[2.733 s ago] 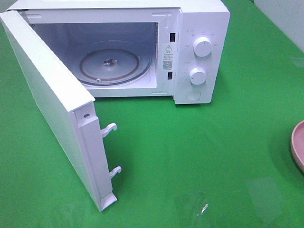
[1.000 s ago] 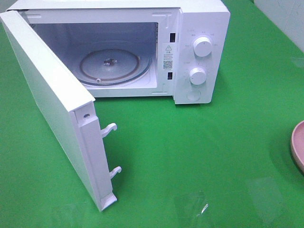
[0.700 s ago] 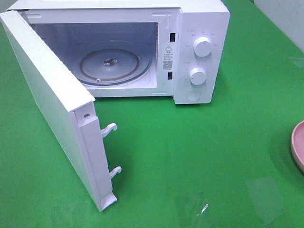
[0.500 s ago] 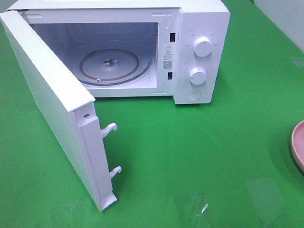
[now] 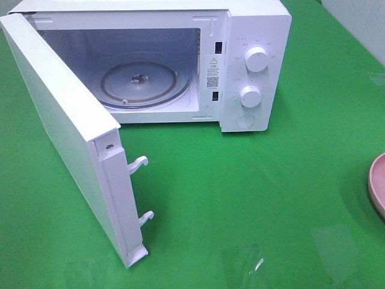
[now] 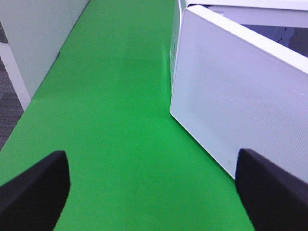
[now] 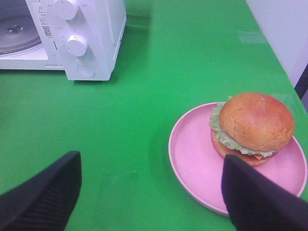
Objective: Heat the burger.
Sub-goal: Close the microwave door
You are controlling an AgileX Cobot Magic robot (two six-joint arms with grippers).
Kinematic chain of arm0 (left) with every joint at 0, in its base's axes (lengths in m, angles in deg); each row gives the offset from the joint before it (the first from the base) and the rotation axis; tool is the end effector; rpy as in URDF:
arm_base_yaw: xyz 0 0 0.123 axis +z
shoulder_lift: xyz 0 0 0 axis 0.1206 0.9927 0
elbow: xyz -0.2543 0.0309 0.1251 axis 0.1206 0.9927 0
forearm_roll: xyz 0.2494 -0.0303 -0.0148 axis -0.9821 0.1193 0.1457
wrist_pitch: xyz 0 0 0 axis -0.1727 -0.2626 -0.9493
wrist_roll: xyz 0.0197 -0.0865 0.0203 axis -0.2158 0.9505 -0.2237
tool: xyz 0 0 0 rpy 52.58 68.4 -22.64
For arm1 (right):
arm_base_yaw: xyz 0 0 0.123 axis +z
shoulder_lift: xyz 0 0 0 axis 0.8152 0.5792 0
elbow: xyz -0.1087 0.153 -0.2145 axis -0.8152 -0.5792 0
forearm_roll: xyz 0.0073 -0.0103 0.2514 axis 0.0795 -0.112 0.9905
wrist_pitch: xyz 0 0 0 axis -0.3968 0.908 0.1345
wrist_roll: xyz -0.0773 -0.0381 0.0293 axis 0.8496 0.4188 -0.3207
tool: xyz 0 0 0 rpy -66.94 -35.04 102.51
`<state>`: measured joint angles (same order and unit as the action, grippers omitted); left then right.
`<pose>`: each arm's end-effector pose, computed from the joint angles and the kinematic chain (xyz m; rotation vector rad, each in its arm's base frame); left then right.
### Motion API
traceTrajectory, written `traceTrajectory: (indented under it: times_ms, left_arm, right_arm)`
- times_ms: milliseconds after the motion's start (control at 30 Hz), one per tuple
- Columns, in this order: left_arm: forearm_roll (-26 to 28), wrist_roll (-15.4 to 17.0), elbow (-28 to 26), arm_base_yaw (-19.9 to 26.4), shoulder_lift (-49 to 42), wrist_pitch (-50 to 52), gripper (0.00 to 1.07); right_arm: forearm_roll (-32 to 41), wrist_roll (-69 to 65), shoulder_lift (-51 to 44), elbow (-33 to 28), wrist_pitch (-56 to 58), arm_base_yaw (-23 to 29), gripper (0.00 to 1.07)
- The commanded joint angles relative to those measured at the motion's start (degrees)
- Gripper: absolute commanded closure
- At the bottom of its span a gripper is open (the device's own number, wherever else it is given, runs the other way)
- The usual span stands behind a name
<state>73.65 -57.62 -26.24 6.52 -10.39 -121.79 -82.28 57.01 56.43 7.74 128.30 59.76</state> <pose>0.0211 -0.0002 0.3058 -0.0240 1.9295 -0.0262 -0.0007 -0.0053 0.2829 -0.0230 1.9557 0.0219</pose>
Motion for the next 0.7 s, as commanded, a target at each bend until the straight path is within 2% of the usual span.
traceTrajectory:
  times_ms: [33,67,133,167,200,233,267,300,333,500,567,600,633,667,700]
  left_arm:
    - [1.0,1.8,-0.3,0.2,5.6,8.3,0.40]
    - [1.0,1.8,-0.3,0.2,5.6,8.3,0.40]
    - [1.1,5.9,-0.3,0.2,11.0,13.4,0.67]
    - [1.1,5.9,-0.3,0.2,11.0,13.4,0.67]
    - [1.1,6.5,0.0,0.2,13.7,16.5,0.83]
    - [1.1,6.5,0.0,0.2,13.7,16.5,0.83]
    - [1.1,6.5,0.6,0.2,16.8,19.6,1.01]
    - [1.1,6.5,0.6,0.2,16.8,19.6,1.01]
    - [1.1,6.4,1.0,0.2,18.3,21.4,1.07]
    - [1.1,6.2,3.0,0.2,23.8,29.8,1.07]
    - [1.1,6.1,6.7,0.2,29.4,43.3,1.07]
    - [1.1,6.1,6.7,0.2,29.4,43.3,1.07]
    - [1.1,6.1,8.7,0.2,31.8,50.1,1.07]
    - [1.1,6.1,8.7,0.2,31.8,50.1,1.07]
    - [0.7,6.1,11.0,0.2,34.1,57.0,1.07]
  right_arm:
    - [0.3,0.4,-1.6,-0.1,-0.4,-0.3,0.31]
    - [0.3,0.4,-1.6,-0.1,-0.4,-0.3,0.31]
    - [0.3,0.4,-1.6,-0.1,-0.4,-0.3,0.31]
    - [0.3,0.4,-1.6,-0.1,-0.4,-0.3,0.31]
    - [0.3,0.4,-1.6,-0.1,-0.4,-0.3,0.31]
    - [0.3,0.4,-1.6,-0.1,-0.4,-0.3,0.31]
    - [0.3,0.4,-1.6,-0.1,-0.4,-0.3,0.31]
    - [0.3,0.4,-1.6,-0.1,-0.4,-0.3,0.31]
    - [0.3,0.4,-1.6,-0.1,-0.4,-0.3,0.31]
    - [0.3,0.4,-1.6,-0.1,-0.4,-0.3,0.31]
    - [0.3,0.4,-1.6,-0.1,-0.4,-0.3,0.31]
    - [0.3,0.4,-1.6,-0.1,-0.4,-0.3,0.31]
    - [0.3,0.4,-1.6,-0.1,-0.4,-0.3,0.31]
    - [0.3,0.4,-1.6,-0.1,-0.4,-0.3,0.31]
    - [0.3,0.4,-1.6,-0.1,-0.4,-0.3,0.31]
